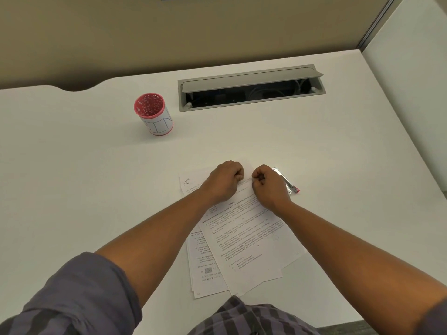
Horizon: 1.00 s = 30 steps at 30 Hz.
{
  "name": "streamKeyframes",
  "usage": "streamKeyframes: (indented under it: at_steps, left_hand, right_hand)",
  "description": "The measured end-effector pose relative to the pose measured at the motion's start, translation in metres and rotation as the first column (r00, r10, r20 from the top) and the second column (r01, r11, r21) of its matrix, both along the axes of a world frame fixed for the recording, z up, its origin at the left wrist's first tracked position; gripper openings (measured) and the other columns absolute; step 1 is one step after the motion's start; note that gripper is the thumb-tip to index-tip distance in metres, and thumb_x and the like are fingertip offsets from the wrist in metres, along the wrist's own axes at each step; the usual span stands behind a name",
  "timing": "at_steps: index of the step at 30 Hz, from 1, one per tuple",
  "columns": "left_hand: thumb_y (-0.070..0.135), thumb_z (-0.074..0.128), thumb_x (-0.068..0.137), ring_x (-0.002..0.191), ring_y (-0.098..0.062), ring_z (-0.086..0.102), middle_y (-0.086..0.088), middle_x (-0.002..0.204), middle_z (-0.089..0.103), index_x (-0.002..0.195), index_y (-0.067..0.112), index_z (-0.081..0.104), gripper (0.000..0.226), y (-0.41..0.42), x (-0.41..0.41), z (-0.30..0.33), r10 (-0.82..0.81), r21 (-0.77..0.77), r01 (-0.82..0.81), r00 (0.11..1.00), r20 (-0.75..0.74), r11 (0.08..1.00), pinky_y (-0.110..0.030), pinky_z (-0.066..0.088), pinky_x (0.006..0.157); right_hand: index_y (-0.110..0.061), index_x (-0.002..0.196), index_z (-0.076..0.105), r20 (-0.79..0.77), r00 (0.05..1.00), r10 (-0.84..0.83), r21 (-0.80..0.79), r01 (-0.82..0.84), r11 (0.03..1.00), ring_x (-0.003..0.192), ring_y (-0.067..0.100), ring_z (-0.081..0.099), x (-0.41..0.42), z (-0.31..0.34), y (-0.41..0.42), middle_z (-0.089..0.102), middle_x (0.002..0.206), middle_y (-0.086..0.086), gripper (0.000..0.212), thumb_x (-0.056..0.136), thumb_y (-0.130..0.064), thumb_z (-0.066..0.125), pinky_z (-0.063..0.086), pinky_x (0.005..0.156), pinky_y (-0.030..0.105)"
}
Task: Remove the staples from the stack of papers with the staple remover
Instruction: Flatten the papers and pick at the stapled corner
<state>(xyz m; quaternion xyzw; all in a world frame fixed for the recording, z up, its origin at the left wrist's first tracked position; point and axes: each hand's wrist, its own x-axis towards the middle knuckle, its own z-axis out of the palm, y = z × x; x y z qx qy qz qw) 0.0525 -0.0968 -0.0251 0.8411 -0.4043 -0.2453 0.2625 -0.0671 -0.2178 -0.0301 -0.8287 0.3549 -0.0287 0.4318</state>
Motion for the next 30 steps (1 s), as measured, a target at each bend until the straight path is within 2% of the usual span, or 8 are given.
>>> streamKeyframes:
  at_steps: [3,7,12,14,17,22,26,30]
  left_hand:
    - [-0.002,0.047,0.095,0.089,-0.025,0.058,-0.004,0.094,0.063,0.089,0.008,0.060,0.017,-0.001,0.000,0.003,0.043,-0.011,-0.043,0.998,-0.040,0.999,-0.040,0.051,0.079]
    - [-0.003,0.045,0.095,0.081,-0.018,0.053,-0.004,0.092,0.062,0.089,0.006,0.058,0.018,-0.001,0.000,0.004,0.085,-0.018,-0.087,0.993,-0.079,0.996,-0.032,0.046,0.072]
    - [0.011,0.061,0.098,0.092,-0.018,0.060,-0.001,0.101,0.065,0.099,0.012,0.067,0.006,0.003,0.000,-0.004,0.078,-0.009,-0.079,0.994,-0.078,0.997,-0.033,0.051,0.082]
    - [0.018,0.067,0.097,0.093,-0.019,0.060,0.000,0.102,0.064,0.106,0.014,0.070,0.011,0.001,-0.001,-0.006,0.074,0.019,-0.073,0.996,-0.048,0.997,-0.033,0.050,0.084]
    - [0.021,0.071,0.095,0.090,-0.019,0.062,0.003,0.096,0.065,0.100,0.016,0.073,0.008,-0.004,-0.005,-0.003,0.106,0.076,-0.107,0.994,0.017,0.991,-0.036,0.053,0.082]
    - [0.006,0.065,0.092,0.089,-0.025,0.068,-0.004,0.095,0.072,0.091,0.012,0.074,0.011,-0.013,-0.013,0.007,0.135,0.156,-0.145,0.988,0.075,0.977,-0.040,0.059,0.079]
    - [-0.005,0.059,0.087,0.091,-0.027,0.065,-0.007,0.100,0.069,0.096,0.009,0.071,0.021,-0.016,-0.017,0.012,0.078,0.218,-0.104,0.989,0.125,0.970,-0.039,0.057,0.075]
    - [-0.005,0.058,0.086,0.096,-0.031,0.060,-0.011,0.105,0.062,0.098,0.008,0.064,0.018,-0.015,-0.016,0.009,-0.018,0.246,-0.023,0.987,0.162,0.969,-0.045,0.056,0.081]
  right_hand:
    - [-0.018,0.096,0.062,0.002,1.000,0.002,0.002,-0.002,1.000,0.068,0.002,0.053,0.000,0.001,0.000,0.064,0.085,-0.007,0.015,0.093,-0.006,0.056,0.038,0.060,0.013]
    - [-0.020,0.096,0.062,-0.002,1.000,-0.016,0.014,0.016,1.000,0.069,0.002,0.054,0.000,0.001,0.000,0.065,0.086,-0.007,0.015,0.093,-0.007,0.055,0.040,0.060,0.015]
    - [-0.018,0.098,0.063,-0.008,1.000,-0.023,0.026,0.023,0.999,0.069,0.004,0.055,0.000,0.002,0.001,0.067,0.088,-0.004,0.015,0.094,-0.007,0.055,0.040,0.059,0.016]
    - [-0.019,0.097,0.063,-0.004,1.000,-0.029,0.032,0.029,0.999,0.070,0.005,0.055,0.000,0.001,0.001,0.068,0.089,-0.003,0.015,0.094,-0.007,0.054,0.041,0.060,0.016]
    - [-0.019,0.096,0.063,0.002,1.000,-0.023,0.027,0.023,0.999,0.069,0.005,0.054,0.000,0.001,0.001,0.067,0.088,-0.002,0.015,0.093,-0.007,0.055,0.041,0.061,0.017]
    - [-0.017,0.099,0.064,-0.003,1.000,-0.011,0.021,0.011,1.000,0.069,0.005,0.054,-0.001,0.001,0.001,0.067,0.088,-0.002,0.017,0.093,-0.005,0.053,0.040,0.060,0.017]
    - [-0.018,0.098,0.063,-0.001,1.000,-0.005,0.024,0.005,1.000,0.069,0.006,0.054,-0.001,0.001,0.002,0.068,0.089,-0.001,0.018,0.092,-0.005,0.052,0.041,0.061,0.017]
    - [-0.019,0.098,0.063,-0.004,1.000,-0.008,0.031,0.008,0.999,0.072,0.008,0.057,-0.001,0.001,0.001,0.068,0.090,-0.002,0.018,0.092,-0.005,0.052,0.042,0.062,0.017]
